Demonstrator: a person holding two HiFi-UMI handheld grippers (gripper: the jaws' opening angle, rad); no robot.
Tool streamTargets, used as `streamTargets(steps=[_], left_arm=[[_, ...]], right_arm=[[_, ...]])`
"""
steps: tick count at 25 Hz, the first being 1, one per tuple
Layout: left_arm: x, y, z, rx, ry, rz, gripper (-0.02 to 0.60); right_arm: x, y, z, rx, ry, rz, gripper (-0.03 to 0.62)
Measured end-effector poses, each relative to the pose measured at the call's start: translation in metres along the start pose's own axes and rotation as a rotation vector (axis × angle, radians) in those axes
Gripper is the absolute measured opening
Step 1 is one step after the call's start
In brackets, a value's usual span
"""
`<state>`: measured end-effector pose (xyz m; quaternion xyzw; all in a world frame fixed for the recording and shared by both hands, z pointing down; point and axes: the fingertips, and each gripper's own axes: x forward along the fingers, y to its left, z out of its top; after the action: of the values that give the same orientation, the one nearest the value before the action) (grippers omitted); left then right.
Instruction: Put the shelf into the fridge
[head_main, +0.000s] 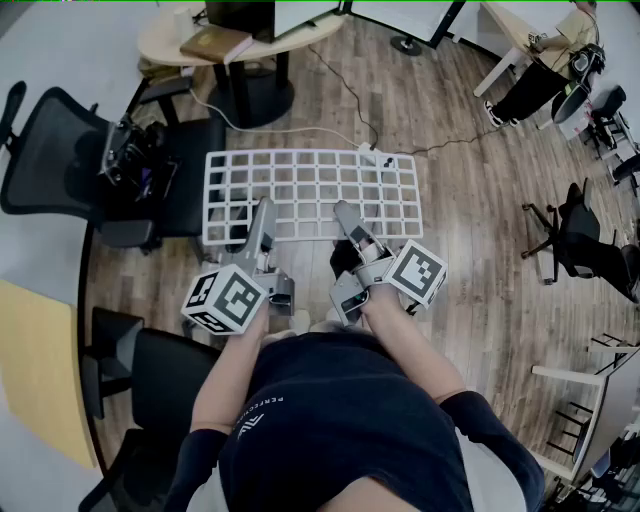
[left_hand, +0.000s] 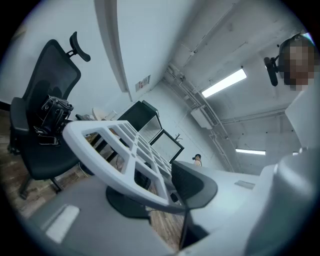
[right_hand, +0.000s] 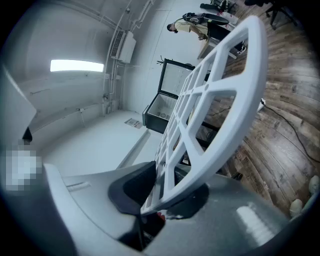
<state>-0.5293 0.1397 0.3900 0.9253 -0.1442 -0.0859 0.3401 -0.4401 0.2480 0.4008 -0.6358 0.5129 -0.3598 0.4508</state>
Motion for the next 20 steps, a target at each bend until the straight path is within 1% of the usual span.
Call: streamTargets(steps=[6,12,15,17,20], left_arm=[[-0.001,0.001,0.003,-0.01,-0.003,0.015,0.135],[0.001,0.014,0.004,-0.012,0.011,0.005,0.137],[0.004,0.015,-0.001,-0.035,0.013,-0.003,0.137],[0.01,0.017,-0.002,-0.039,0.018,-0.008,0.137],[0.019,0.012,-0.005,-0.031,0.027,-0.006,0.137]], right_arm=[[0.003,0.003,-0.001,-0.003,0.007,0.002,0.057],[0.011,0.001,-0.009,-0.033,-0.014,0.002,0.064],[0.008,-0.005,-0.006,-0.073,-0.022,-0.027,0.069],[0.01,-0.009,-0.002,-0.093,-0.027,-0.031,0.069],[0.012,-0.01,0.007,-0.078,-0.032,-0.031,0.071]])
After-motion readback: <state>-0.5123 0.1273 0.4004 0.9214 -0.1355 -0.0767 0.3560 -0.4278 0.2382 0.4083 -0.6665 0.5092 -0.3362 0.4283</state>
